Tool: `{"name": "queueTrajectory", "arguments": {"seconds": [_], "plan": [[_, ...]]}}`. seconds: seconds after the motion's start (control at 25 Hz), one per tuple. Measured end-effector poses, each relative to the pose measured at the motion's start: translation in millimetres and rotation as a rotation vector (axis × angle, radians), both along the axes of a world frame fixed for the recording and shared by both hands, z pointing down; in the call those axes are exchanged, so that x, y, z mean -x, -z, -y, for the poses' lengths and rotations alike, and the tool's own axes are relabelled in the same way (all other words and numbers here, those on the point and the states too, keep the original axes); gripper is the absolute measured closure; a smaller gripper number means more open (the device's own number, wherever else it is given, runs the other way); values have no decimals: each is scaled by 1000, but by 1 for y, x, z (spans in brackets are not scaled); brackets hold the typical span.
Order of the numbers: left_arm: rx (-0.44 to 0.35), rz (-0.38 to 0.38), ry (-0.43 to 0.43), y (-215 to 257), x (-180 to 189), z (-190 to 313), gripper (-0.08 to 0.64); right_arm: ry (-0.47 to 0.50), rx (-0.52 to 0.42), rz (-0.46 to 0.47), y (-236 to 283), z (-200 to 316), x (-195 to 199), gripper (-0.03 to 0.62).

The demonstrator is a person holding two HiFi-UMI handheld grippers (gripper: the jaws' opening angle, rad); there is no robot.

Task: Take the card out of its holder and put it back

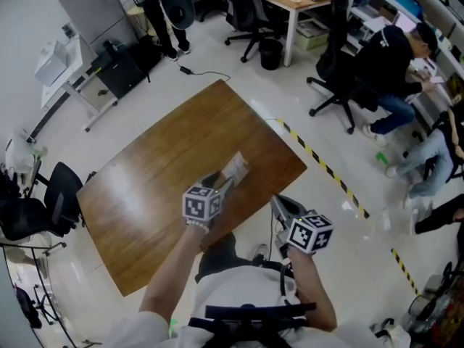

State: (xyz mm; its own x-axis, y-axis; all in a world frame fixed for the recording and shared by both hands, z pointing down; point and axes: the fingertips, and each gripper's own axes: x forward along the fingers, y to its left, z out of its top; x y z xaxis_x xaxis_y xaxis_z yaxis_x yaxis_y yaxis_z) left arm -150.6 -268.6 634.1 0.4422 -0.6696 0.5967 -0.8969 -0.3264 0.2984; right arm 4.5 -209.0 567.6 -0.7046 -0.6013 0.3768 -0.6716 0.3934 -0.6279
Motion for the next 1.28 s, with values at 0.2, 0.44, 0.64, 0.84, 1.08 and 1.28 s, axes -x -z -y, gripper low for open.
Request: {"name": "queueTrajectory", "arguments": {"seconds": [0.2,0.44,0.64,0.84,1.08,1.28], "plan": [[30,-19,-40,-15,-2,15,351,-19,6,-13,-2,5,-3,588],[44,-31,-78,-27,-16,25,351,-27,15,-14,-4,11,-4,588],[36,-19,-97,-34,-21,31,366,-39,17,-14,-7,12,-7,588],[45,-11,-108,-39,-24,35,394,-55,23,-19,-8,12,-11,588],[42,-2,-115,-44,-27,41,425,-76,28,-21,-13,14,-21,588],[49,6,-127,-48,-30,40,437,-88,35,-19,-16,13,-25,588]]}}
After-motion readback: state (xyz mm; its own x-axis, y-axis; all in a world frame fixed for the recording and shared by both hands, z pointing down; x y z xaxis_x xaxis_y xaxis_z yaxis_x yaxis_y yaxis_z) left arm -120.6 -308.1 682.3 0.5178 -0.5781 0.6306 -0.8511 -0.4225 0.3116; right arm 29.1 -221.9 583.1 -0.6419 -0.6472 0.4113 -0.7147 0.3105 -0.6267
